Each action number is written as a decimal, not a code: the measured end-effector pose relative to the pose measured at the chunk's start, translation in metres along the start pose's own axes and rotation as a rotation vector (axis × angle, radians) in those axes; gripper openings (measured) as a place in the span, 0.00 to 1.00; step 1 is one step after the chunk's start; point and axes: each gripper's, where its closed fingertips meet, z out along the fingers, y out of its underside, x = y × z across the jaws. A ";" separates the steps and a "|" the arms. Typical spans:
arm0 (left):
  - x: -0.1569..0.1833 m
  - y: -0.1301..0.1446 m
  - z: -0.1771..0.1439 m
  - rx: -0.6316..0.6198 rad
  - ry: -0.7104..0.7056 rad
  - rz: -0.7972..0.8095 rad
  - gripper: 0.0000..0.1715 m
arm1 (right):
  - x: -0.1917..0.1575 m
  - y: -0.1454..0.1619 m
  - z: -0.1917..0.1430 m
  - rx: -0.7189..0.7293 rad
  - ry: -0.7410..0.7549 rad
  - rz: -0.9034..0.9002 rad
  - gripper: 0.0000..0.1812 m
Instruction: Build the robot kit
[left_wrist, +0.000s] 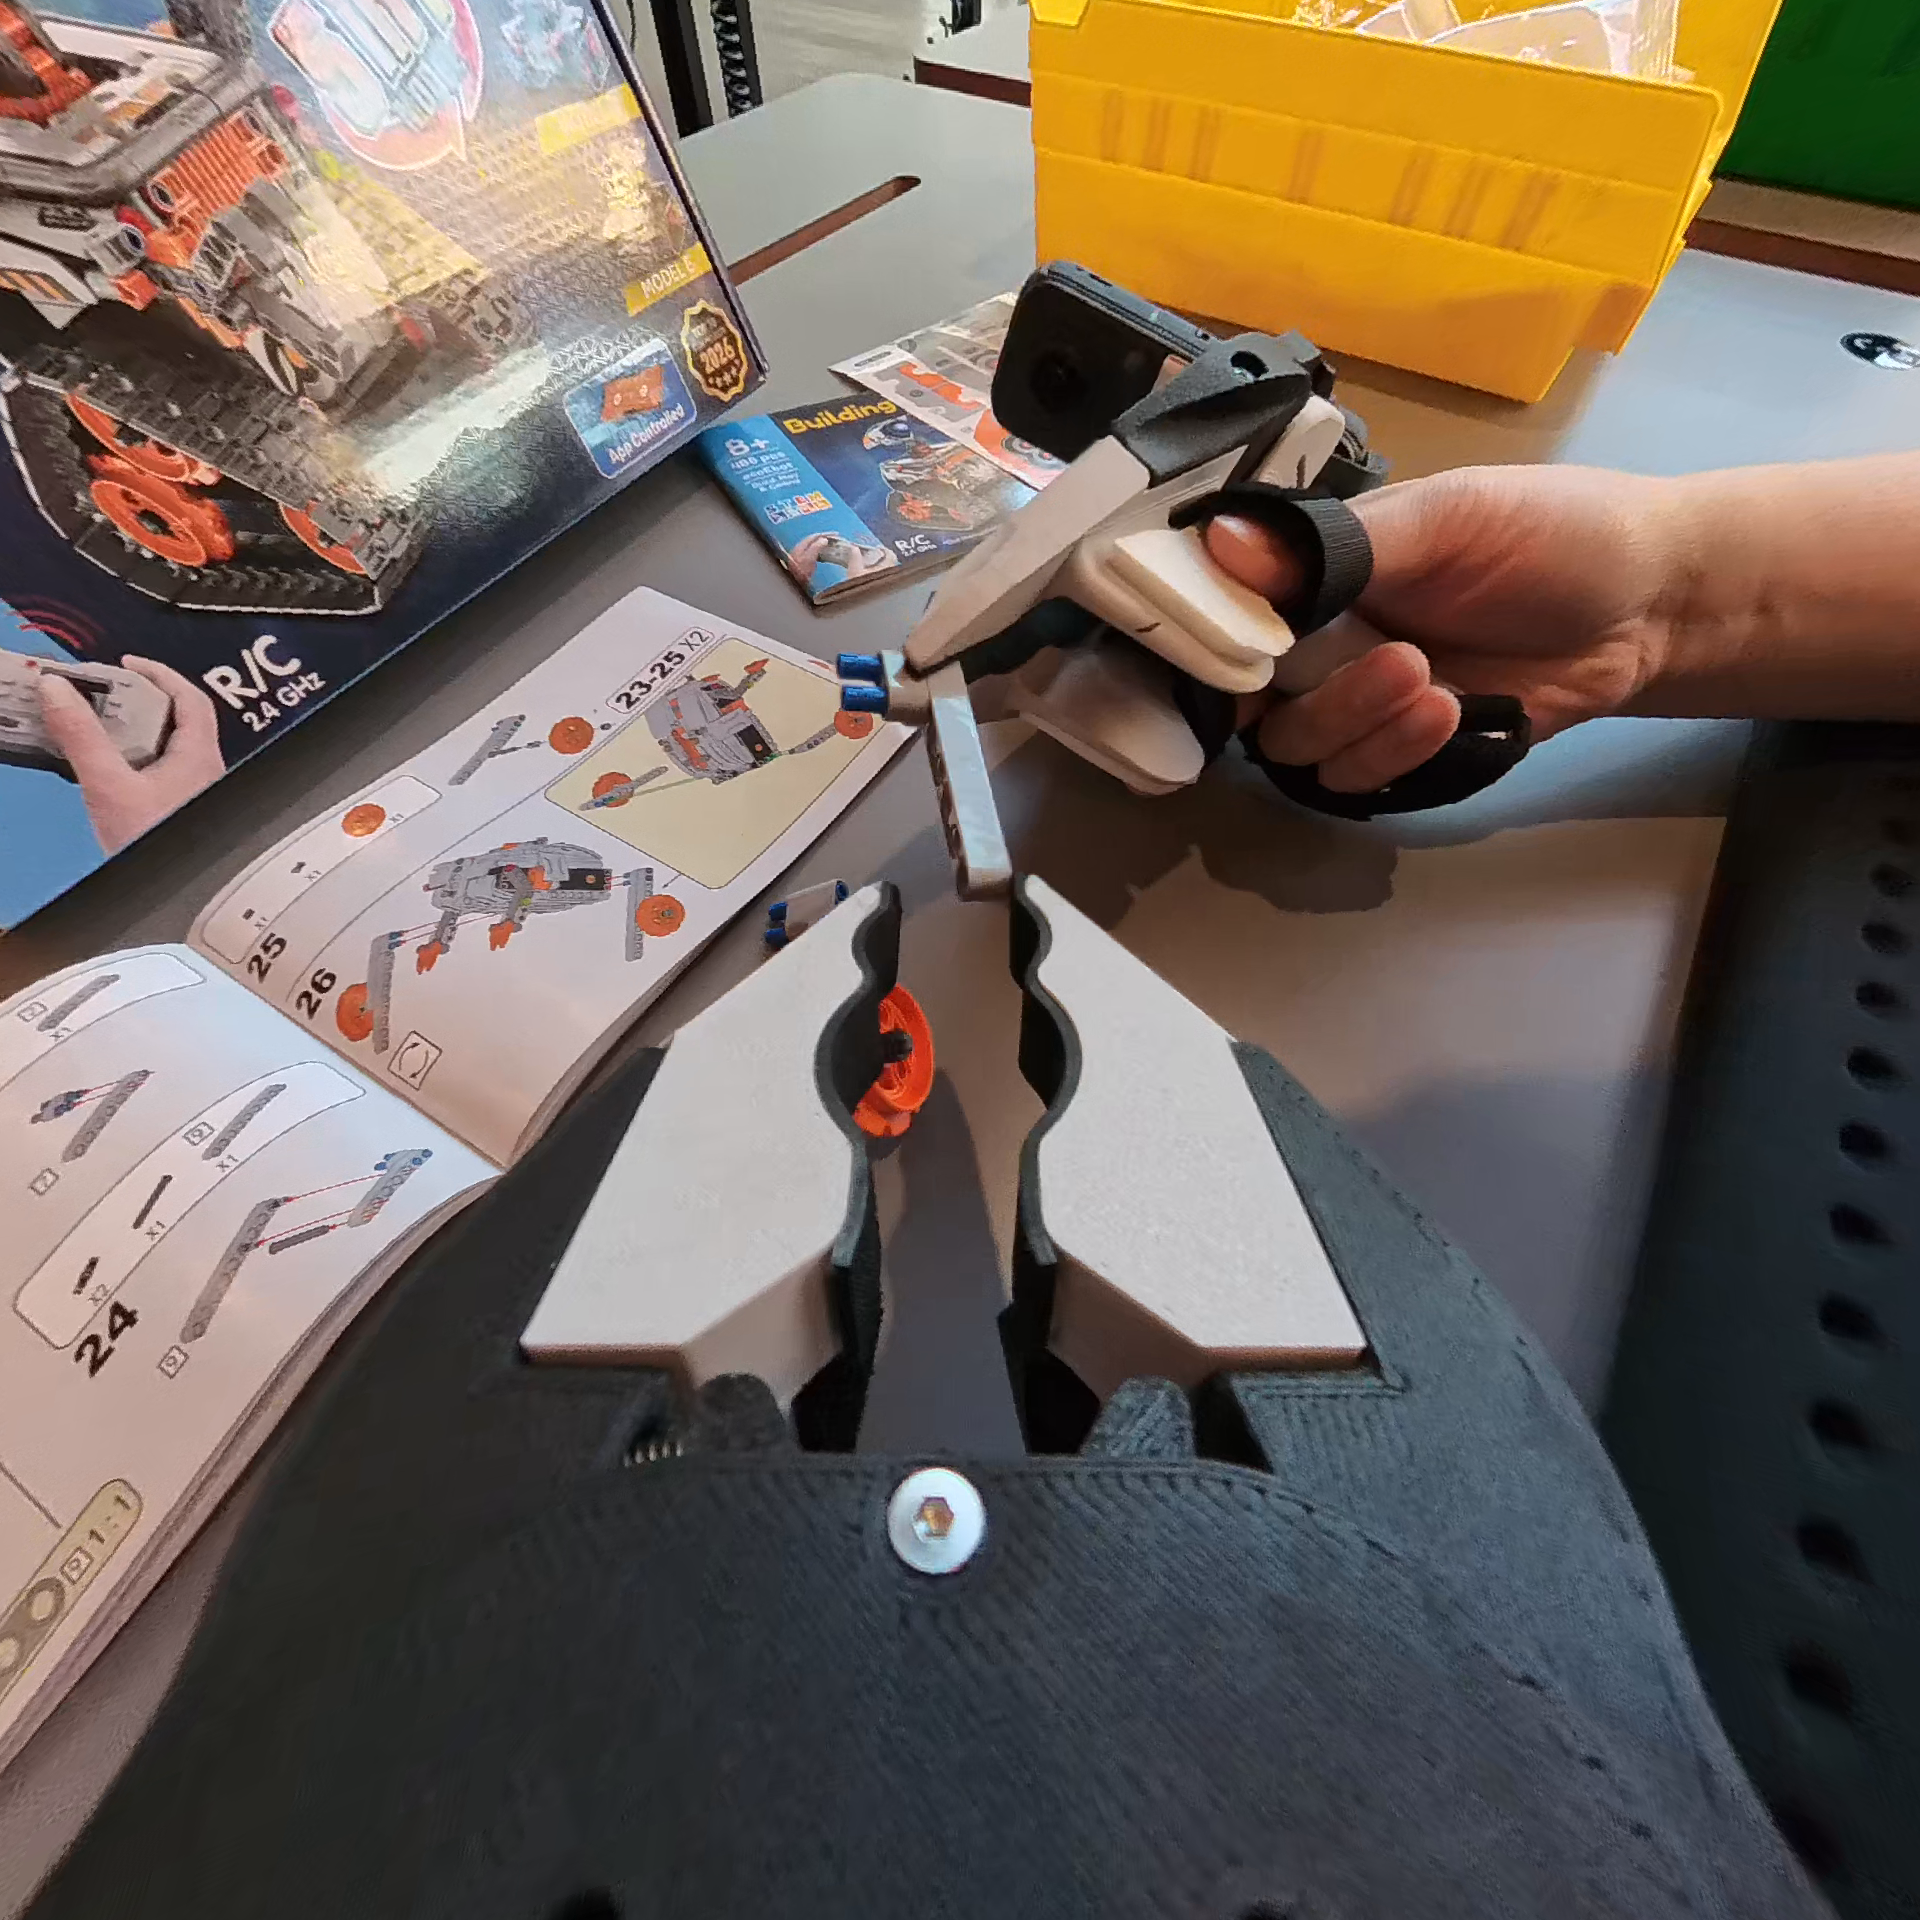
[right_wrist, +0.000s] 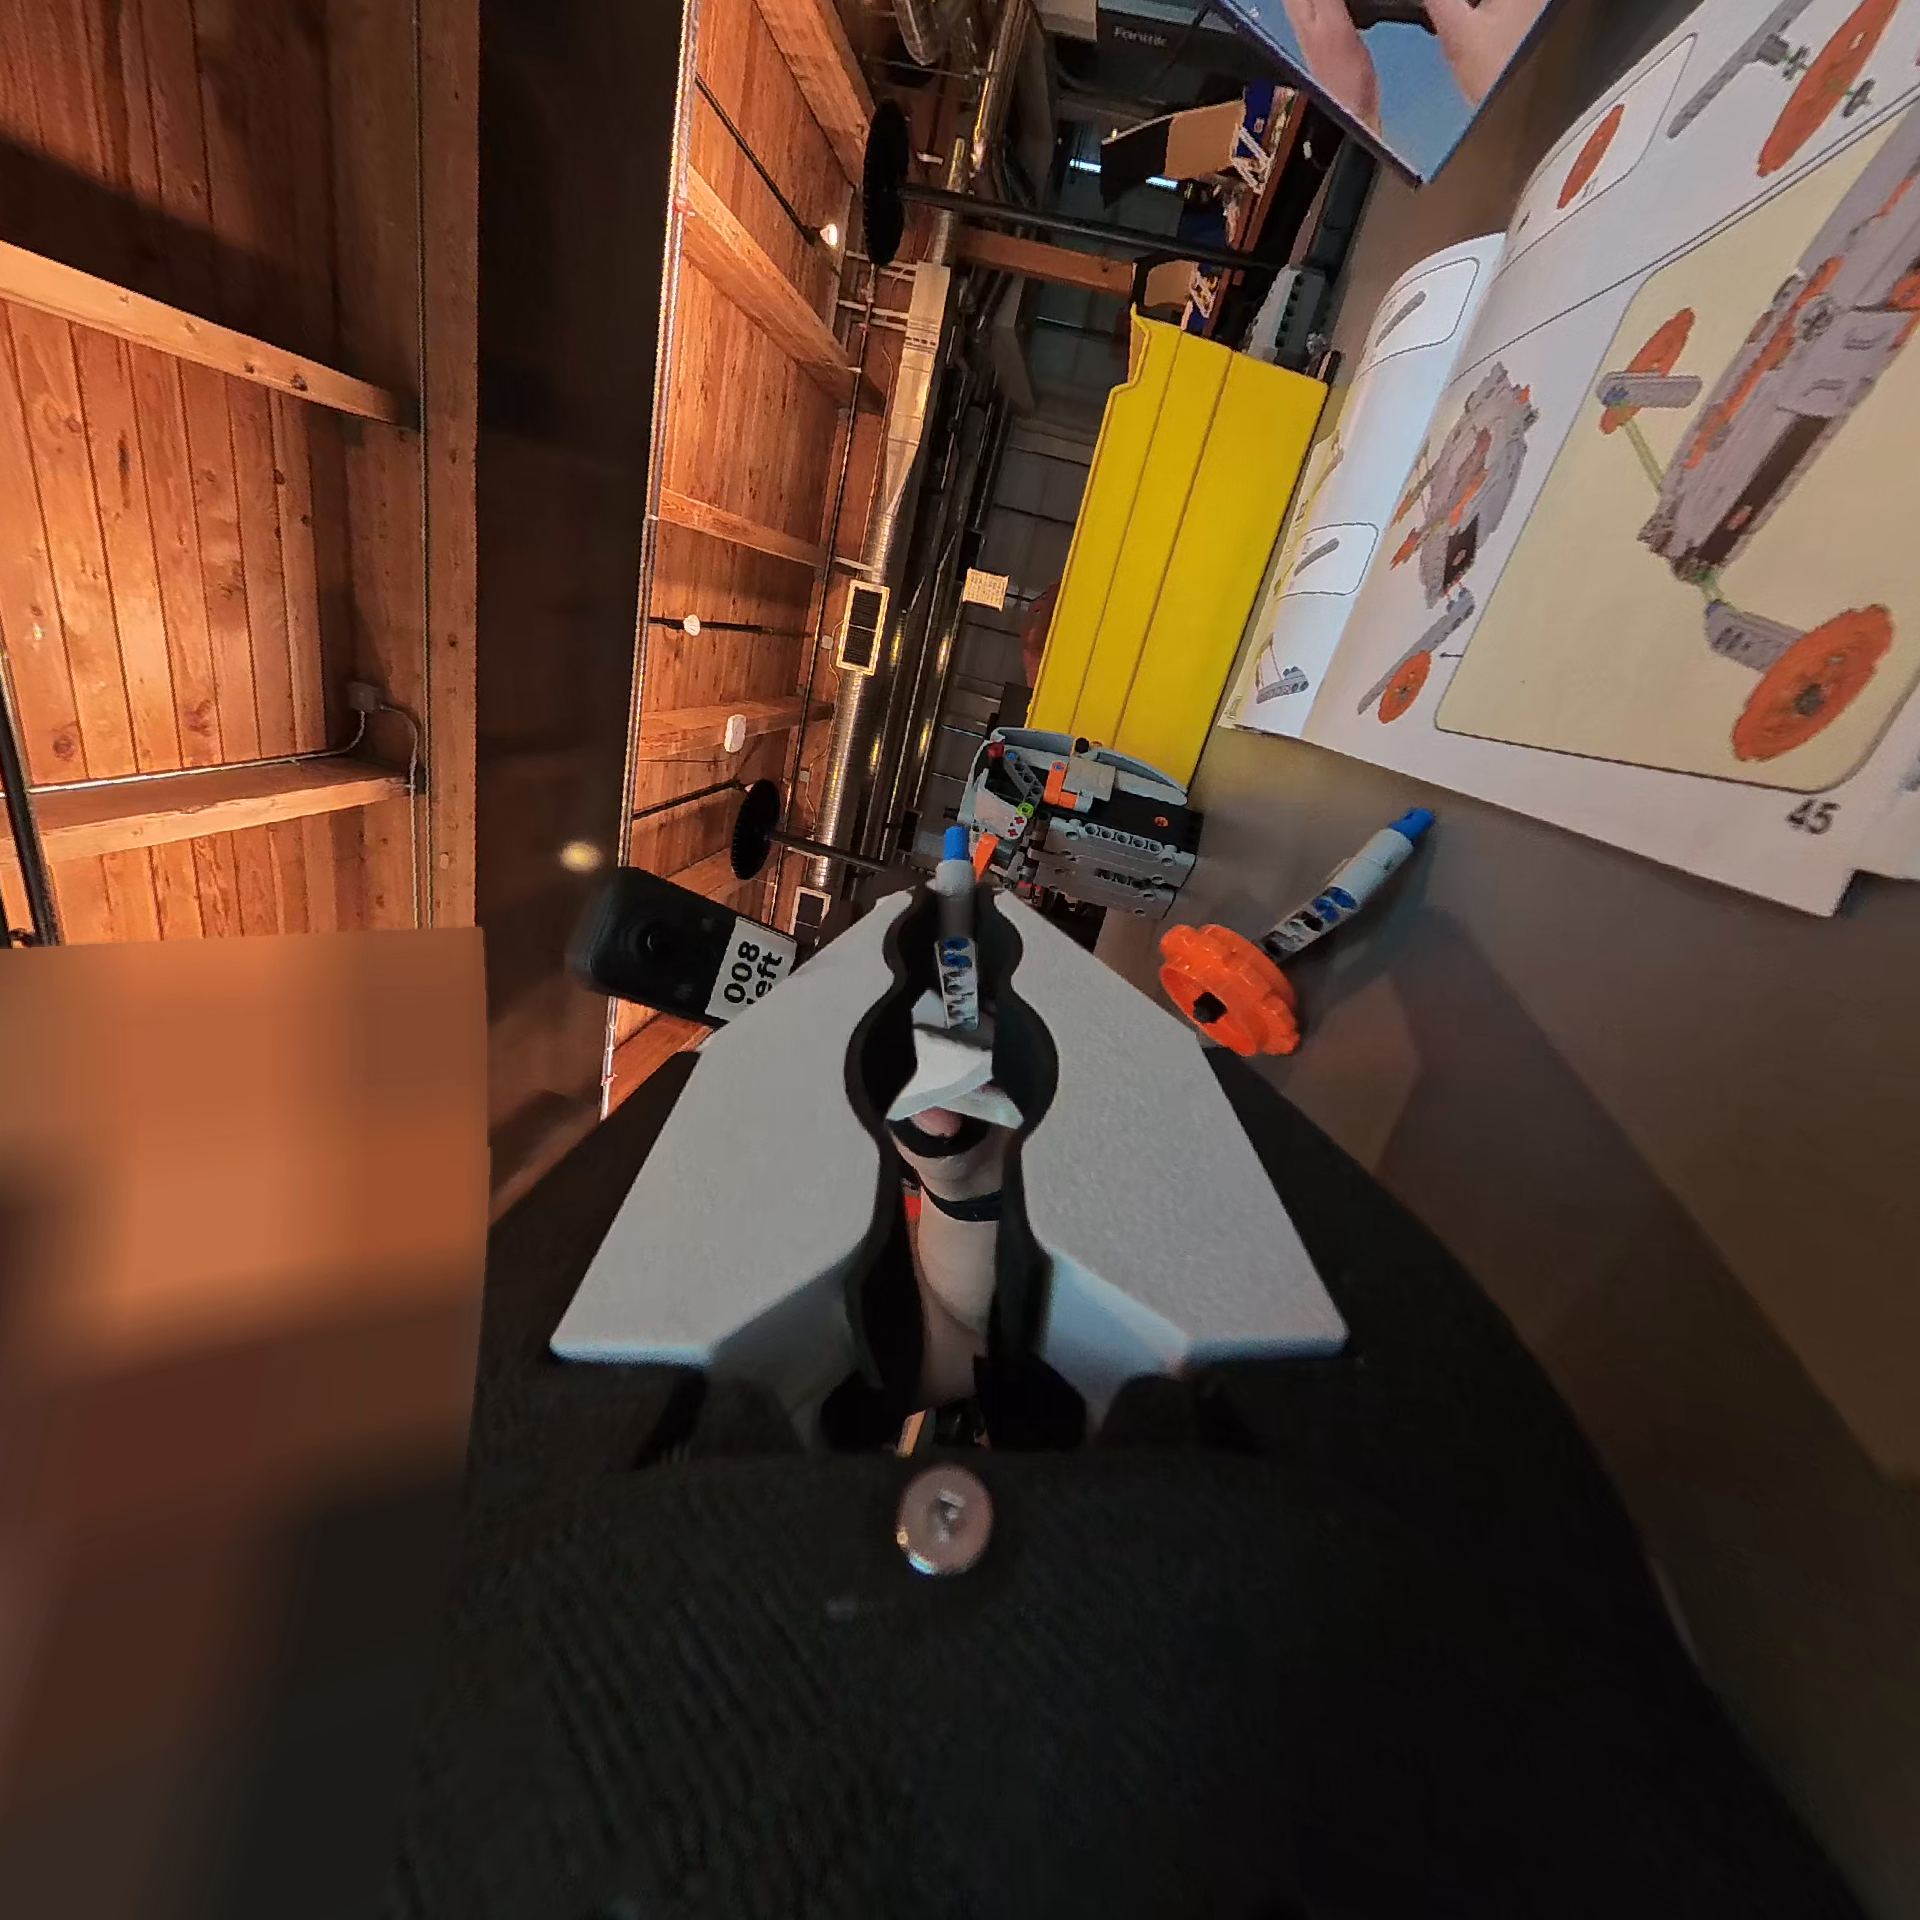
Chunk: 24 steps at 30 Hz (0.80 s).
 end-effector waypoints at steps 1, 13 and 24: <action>-0.001 0.000 0.000 -0.001 -0.001 -0.002 0.11 | 0.000 0.000 0.000 0.001 0.000 0.002 0.03; -0.004 -0.002 -0.001 0.003 -0.060 0.066 0.10 | 0.003 0.000 0.000 0.002 0.011 0.021 0.03; -0.004 0.000 -0.003 -0.006 -0.069 0.081 0.04 | 0.007 0.006 0.001 -0.017 0.034 0.028 0.03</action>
